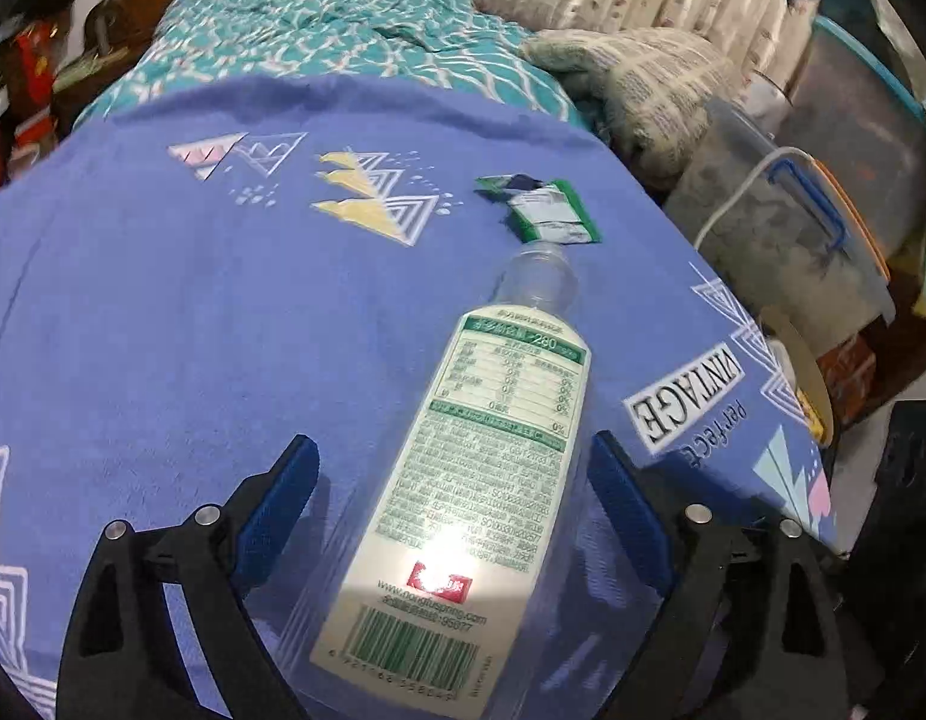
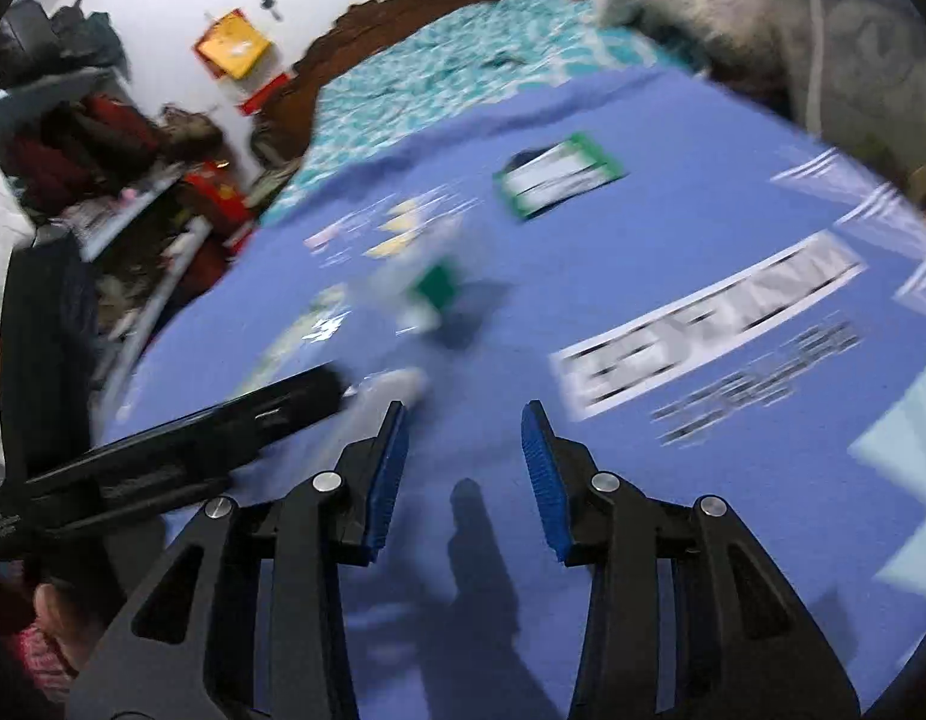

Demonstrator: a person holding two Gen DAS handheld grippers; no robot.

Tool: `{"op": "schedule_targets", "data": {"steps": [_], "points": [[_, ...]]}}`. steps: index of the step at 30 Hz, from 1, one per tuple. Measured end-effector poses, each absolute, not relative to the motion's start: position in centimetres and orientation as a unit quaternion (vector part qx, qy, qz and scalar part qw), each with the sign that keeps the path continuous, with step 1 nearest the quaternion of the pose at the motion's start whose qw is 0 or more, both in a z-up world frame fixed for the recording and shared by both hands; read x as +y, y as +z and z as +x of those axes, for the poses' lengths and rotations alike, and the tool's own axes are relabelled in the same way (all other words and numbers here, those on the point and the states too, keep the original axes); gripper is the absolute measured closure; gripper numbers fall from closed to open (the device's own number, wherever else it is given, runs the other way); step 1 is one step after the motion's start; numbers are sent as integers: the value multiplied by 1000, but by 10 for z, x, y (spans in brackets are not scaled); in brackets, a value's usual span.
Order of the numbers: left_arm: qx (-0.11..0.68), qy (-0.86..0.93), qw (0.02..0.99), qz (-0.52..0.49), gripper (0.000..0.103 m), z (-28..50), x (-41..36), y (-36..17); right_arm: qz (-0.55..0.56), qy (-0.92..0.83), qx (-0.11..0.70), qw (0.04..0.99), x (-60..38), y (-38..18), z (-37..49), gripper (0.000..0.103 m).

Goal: Collect trash
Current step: 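Bring both grippers back to the water bottle and green packet, then grasp the clear water bottle with left gripper while right grasps the green-white packet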

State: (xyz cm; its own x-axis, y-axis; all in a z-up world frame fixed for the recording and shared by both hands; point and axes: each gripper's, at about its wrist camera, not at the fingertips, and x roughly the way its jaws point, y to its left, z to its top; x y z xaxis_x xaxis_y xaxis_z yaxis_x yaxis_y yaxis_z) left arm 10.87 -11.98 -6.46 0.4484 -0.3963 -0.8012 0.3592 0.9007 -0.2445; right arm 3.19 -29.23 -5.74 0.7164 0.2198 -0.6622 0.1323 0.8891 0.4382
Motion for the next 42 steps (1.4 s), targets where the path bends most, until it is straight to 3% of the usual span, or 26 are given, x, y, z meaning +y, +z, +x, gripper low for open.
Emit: {"op": "schedule_targets", "data": {"steps": [4,6,8,9,10,17,19,21,22,24,34,42], "points": [[458,-220,862,-2,16,104,-109,-70,240,0,370,898,-341,-46,63,54],[440,-216,871,11,19,102,-107,-71,243,-9,368,897,-362,-42,94,42],[429,-214,877,19,27,102,-105,-71,239,-10,373,897,-374,-45,133,32],[423,-211,881,24,37,102,-104,-71,234,-9,380,895,-380,-48,154,29],[418,-205,885,29,41,103,-102,-71,228,-3,388,893,-381,-53,173,29],[415,-177,892,21,42,114,-92,-69,202,71,422,881,-383,-83,271,27],[414,-174,893,27,41,113,-94,-69,193,95,448,868,-373,-93,270,32],[415,-175,893,24,41,114,-94,-69,165,114,444,873,-363,-94,258,79],[415,-175,892,23,41,113,-95,-68,172,127,445,869,-360,-96,250,87],[415,-175,892,24,41,112,-96,-68,189,142,450,861,-354,-98,231,94],[436,-190,880,21,42,110,-111,-66,293,170,389,857,-352,-72,73,99],[442,-301,842,75,43,84,-208,-63,359,32,297,884,-447,-66,-12,99]]}}
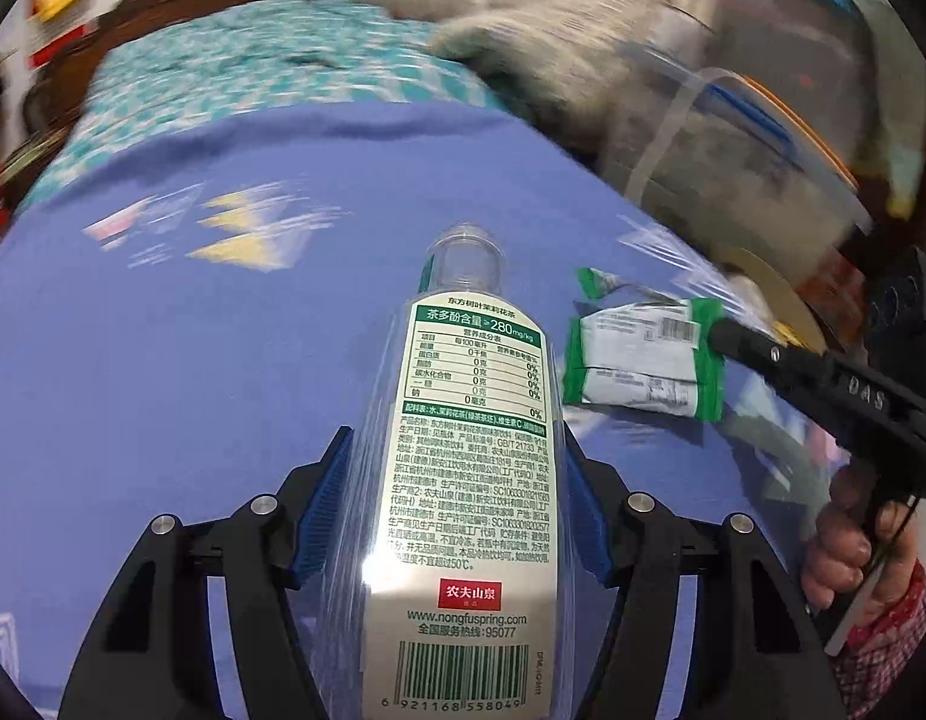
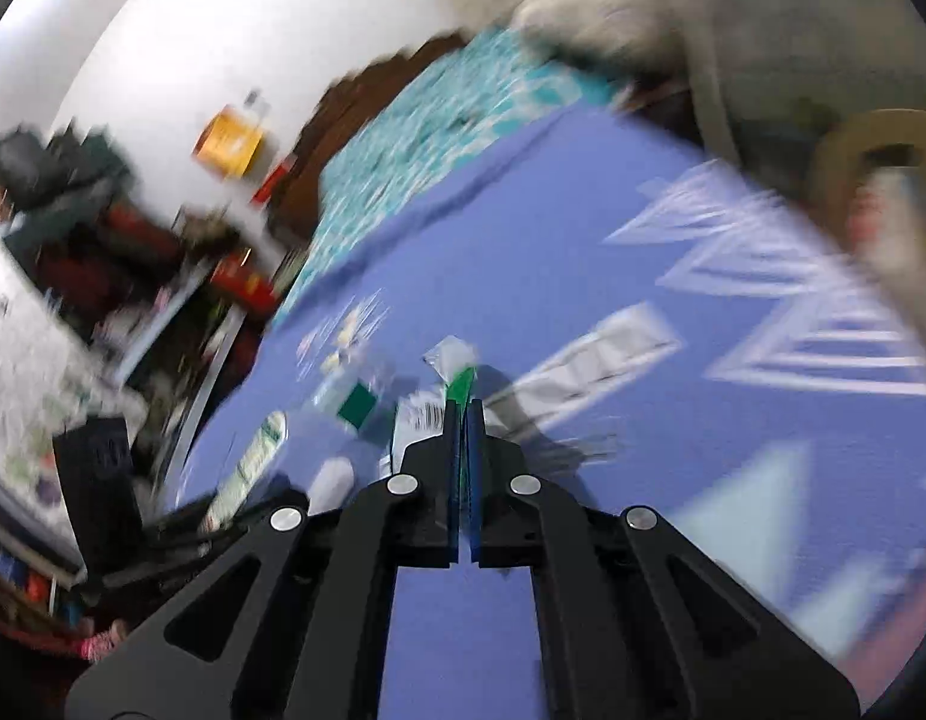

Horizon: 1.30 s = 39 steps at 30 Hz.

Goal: Collect trash
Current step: 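Grasp the clear water bottle with left gripper while right grasps the green-white packet, then carry the bottle and packet over the wastebasket and open both grippers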

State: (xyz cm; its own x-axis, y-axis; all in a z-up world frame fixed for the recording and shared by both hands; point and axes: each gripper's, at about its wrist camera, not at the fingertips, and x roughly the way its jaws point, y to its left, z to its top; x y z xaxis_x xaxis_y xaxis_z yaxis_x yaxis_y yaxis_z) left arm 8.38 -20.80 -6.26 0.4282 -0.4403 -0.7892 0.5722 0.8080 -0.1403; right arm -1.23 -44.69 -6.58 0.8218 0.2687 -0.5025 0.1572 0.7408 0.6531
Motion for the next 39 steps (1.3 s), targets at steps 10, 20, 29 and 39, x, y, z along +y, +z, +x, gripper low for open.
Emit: {"op": "schedule_targets", "data": {"steps": [10,20,29,39], "points": [[435,-473,757,119,43,66,-393,-54,410,-201,182,871,-609,-53,-122,99],[430,-539,717,101,43,72,-472,-32,391,-180,231,872,-612,-64,-109,88],[445,-495,743,65,42,113,-380,-28,298,-13,326,897,-539,-60,-44,47],[489,-458,740,59,42,111,-328,-77,313,58,392,863,-515,-89,8,96]]}}
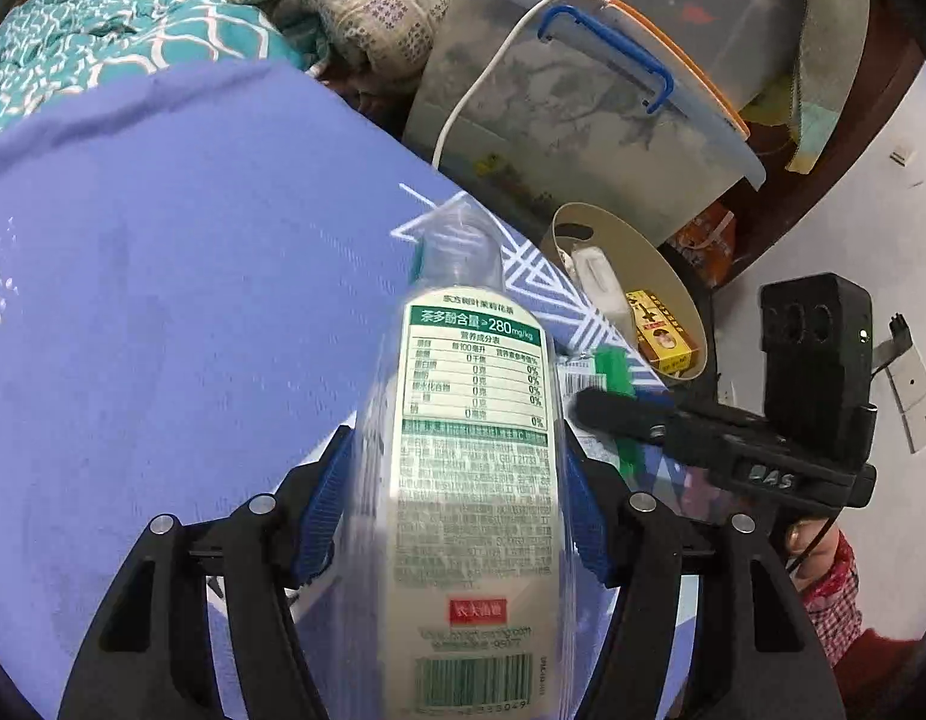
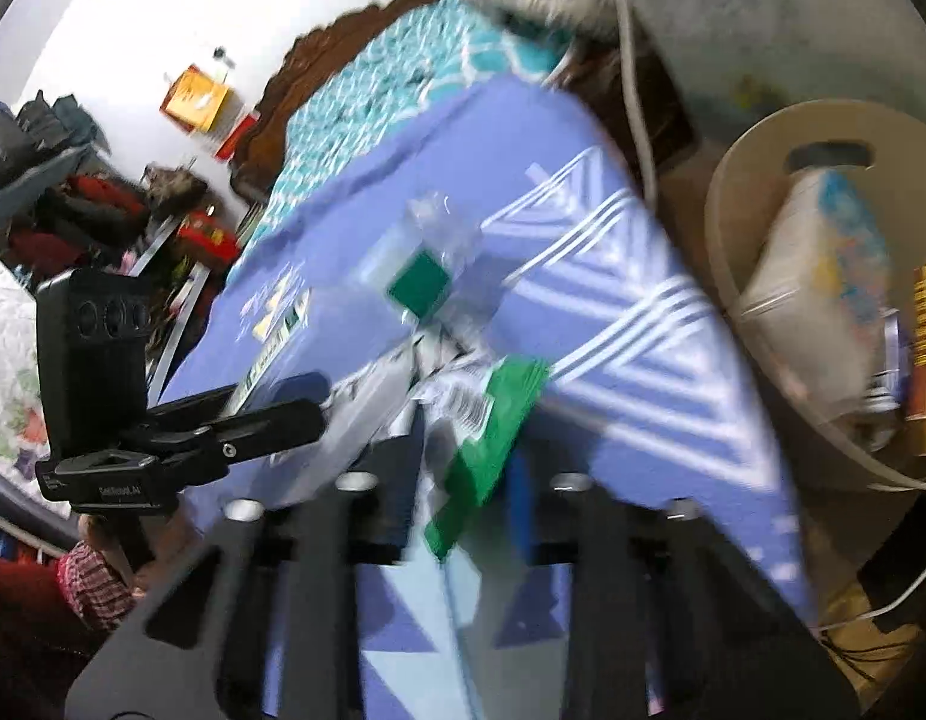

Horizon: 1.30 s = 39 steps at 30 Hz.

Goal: Collect trash
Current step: 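Carry the bottle and packet over the wastebasket and open both grippers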

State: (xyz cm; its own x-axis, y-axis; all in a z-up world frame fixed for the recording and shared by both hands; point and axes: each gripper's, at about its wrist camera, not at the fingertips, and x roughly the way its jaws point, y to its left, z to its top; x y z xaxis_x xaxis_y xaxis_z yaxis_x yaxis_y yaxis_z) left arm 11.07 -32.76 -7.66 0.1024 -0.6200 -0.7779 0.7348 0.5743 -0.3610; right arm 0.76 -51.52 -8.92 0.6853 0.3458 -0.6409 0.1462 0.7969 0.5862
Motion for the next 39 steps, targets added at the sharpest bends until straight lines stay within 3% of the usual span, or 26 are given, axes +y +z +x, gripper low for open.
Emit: {"op": "schedule_targets", "data": {"steps": [5,11,20,22,25,26,29,39], "points": [[488,-477,727,72,42,108,-358,-68,321,0,332,887,-541,-74,-15,99],[466,-545,691,97,42,96,-448,-49,346,-179,247,887,-633,-58,-69,99],[531,-549,637,106,41,100,-573,-70,277,-289,280,872,-668,-80,-49,96],[556,-533,630,100,31,107,-585,-80,290,-271,304,866,-664,-93,-43,95],[560,-524,637,84,25,116,-581,-78,319,-254,315,857,-655,-106,-42,93],[559,-525,637,79,24,118,-577,-75,316,-256,313,858,-653,-104,-44,86],[543,-532,646,65,19,123,-563,-60,323,-257,297,861,-650,-97,-51,23],[472,-527,705,54,18,109,-466,-12,353,-248,224,874,-630,-56,-88,26]]}}
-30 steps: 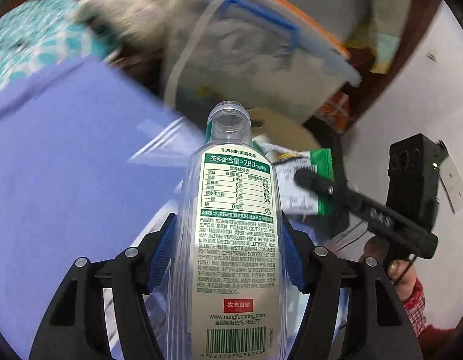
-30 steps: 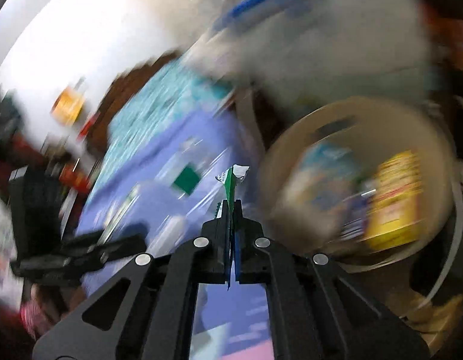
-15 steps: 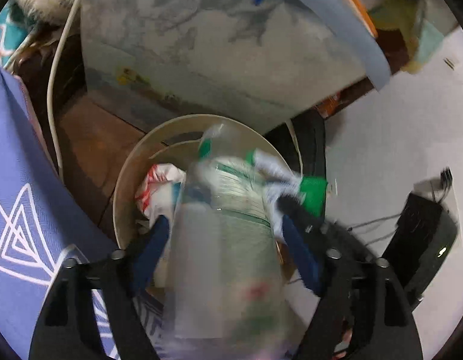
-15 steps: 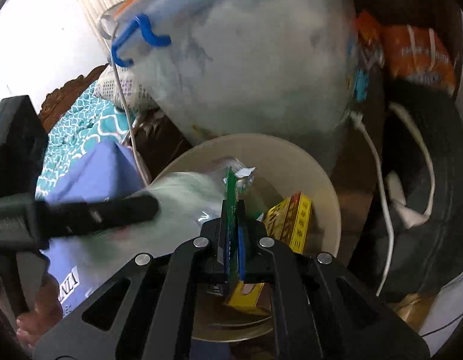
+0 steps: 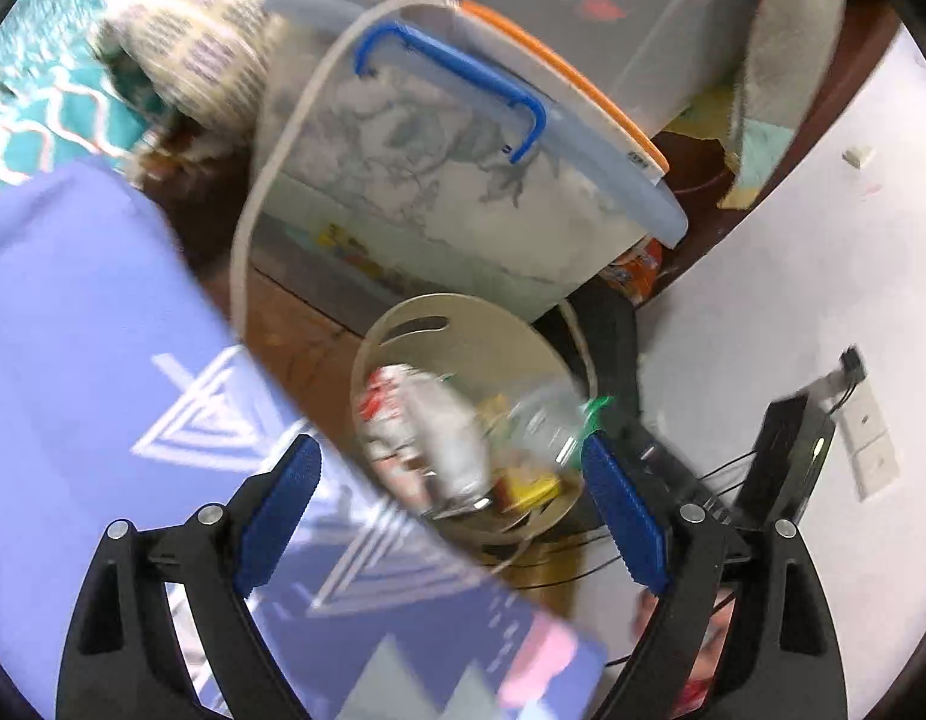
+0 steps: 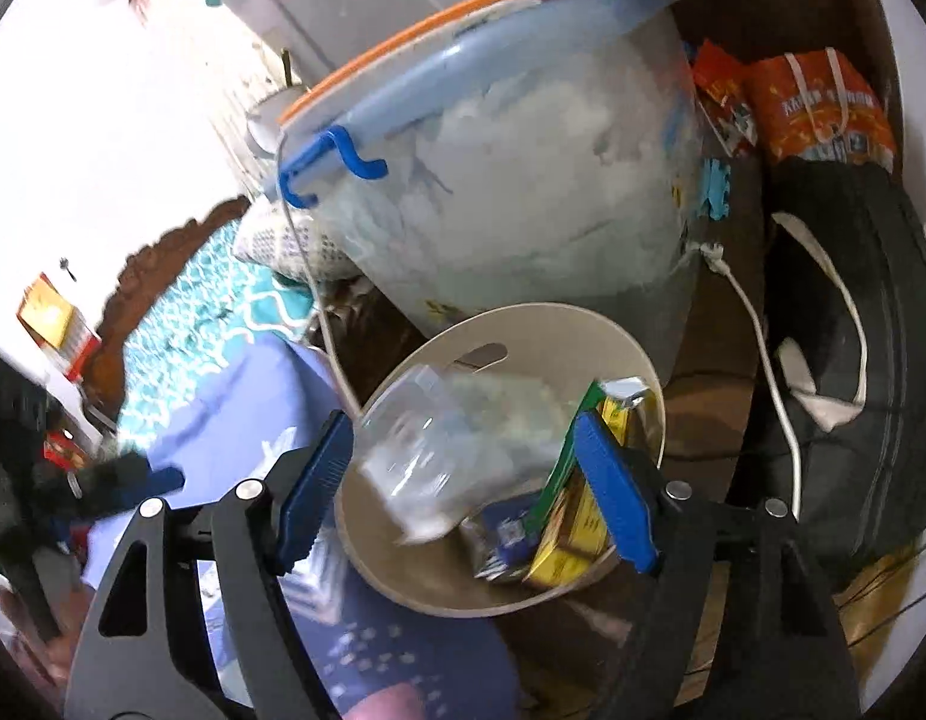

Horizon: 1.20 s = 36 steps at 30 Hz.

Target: Collect trash

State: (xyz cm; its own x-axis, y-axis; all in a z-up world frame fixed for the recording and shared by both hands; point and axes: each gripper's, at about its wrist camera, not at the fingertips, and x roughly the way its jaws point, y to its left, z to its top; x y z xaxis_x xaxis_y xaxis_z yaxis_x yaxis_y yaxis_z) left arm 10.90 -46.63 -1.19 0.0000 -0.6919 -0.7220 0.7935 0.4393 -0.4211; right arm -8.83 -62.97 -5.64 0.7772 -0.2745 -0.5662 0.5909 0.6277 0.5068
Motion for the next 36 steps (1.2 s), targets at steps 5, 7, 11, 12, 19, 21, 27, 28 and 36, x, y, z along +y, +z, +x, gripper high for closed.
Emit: {"op": "schedule_targets", "data": {"steps": [5,7,11,12,19,21,27,28,36], "points": [[405,-479,767,134,18,82,-407,-6,383,-233,200,871,-600,-60,-115,26],[394,-463,780,148,15,74,-381,-7,390,-221,201,871,-577,-59,-120,26],[391,-431,799,153,12,69,-340,-10,387,-204,212,874,-526,-59,-123,26],[392,-421,804,150,11,68,-327,-10,384,-204,217,874,-512,-58,-122,26],[377,-386,829,148,9,48,-270,0,368,-199,238,876,-426,-43,-125,19],[374,-379,832,152,9,40,-256,2,362,-206,234,878,-407,-34,-129,14],[353,-362,846,167,9,16,-229,9,367,-225,225,874,-365,-18,-150,12],[349,-361,848,167,9,12,-226,10,367,-226,227,873,-358,-19,-153,12],[323,-363,856,174,9,-14,-206,18,361,-242,217,874,-328,-11,-171,9]]}}
